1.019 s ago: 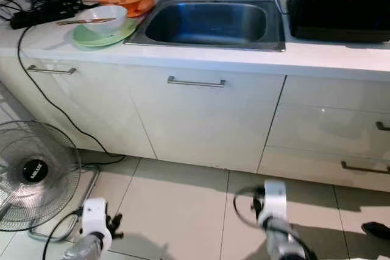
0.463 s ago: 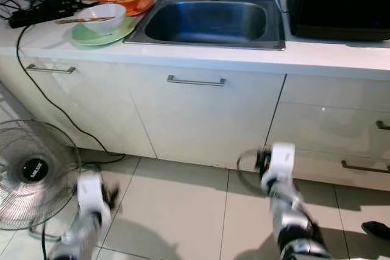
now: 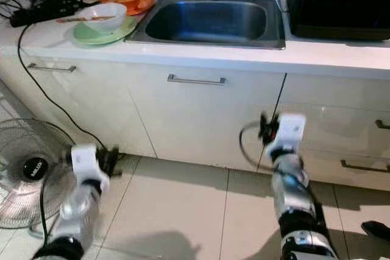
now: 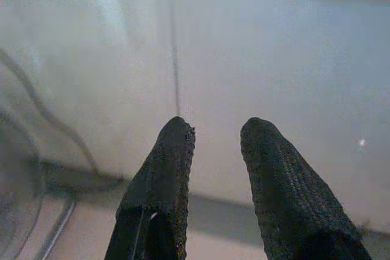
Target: Kitchen organization
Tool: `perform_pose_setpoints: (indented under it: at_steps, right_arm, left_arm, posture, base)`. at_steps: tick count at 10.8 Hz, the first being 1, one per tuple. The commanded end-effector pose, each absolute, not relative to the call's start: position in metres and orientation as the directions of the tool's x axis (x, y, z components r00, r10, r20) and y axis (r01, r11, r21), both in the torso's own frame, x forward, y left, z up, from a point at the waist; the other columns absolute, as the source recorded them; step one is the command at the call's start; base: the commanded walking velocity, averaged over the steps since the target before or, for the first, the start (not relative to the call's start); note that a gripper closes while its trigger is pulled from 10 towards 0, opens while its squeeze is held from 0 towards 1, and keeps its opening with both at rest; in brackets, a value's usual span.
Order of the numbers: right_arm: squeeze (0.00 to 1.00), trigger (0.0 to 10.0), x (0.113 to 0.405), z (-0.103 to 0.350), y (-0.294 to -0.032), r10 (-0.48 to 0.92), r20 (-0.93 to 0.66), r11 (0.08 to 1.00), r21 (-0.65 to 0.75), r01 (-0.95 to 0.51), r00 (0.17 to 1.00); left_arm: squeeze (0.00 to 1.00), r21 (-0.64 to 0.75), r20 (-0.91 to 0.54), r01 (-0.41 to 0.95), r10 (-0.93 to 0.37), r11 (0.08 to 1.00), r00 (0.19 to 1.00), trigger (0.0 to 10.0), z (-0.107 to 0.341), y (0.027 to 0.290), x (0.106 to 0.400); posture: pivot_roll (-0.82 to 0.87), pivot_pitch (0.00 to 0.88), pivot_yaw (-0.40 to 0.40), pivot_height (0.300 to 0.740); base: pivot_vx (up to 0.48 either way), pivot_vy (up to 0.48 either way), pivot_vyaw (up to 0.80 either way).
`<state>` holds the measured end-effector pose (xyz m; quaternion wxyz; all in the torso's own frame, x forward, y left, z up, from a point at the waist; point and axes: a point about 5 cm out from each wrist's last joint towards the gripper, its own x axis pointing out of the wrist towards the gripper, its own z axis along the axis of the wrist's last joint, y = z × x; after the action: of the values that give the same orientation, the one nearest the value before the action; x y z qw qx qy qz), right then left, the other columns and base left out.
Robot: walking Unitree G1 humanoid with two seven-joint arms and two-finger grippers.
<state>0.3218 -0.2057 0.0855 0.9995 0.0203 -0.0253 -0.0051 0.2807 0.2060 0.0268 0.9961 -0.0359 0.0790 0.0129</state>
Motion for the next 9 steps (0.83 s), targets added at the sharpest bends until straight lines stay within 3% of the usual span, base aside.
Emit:
perform_pose_setpoints:
  at_steps: [1,2,3,9]
  right_arm:
    - [0.00,10.0,0.327,0.097,-0.203,0.007,0.086,0.999,0.044,-0.011,0.996]
    - [0.00,10.0,0.332,0.112,-0.202,0.016,0.131,0.999,0.044,-0.022,0.991]
    - [0.00,10.0,0.337,0.123,-0.200,0.023,0.159,0.999,0.044,-0.031,0.987]
    - [0.00,10.0,0.336,0.122,-0.197,0.059,0.121,0.998,0.029,-0.063,0.991]
  left_arm:
    - [0.00,-0.057,-0.136,-0.002,-0.006,0.998,0.991,10.0,0.036,0.209,0.285]
    - [0.00,-0.060,-0.089,0.041,-0.046,0.997,0.995,10.0,0.053,0.210,0.294]
    - [0.00,-0.029,-0.055,0.164,-0.165,0.986,0.985,10.0,0.074,0.209,0.303]
    - [0.00,0.003,-0.106,0.511,-0.507,0.860,0.855,10.0,0.127,0.217,0.310]
  posture:
    - [0.01,0.000,0.102,0.740]
    - [0.02,0.000,0.096,0.740]
    - [0.02,0.000,0.096,0.740]
    - [0.02,0.000,0.102,0.740]
  base:
    - [0.000,0.000,0.00]
    - [0.000,0.000,0.00]
    - [0.000,0.000,0.00]
    - [0.000,0.000,0.00]
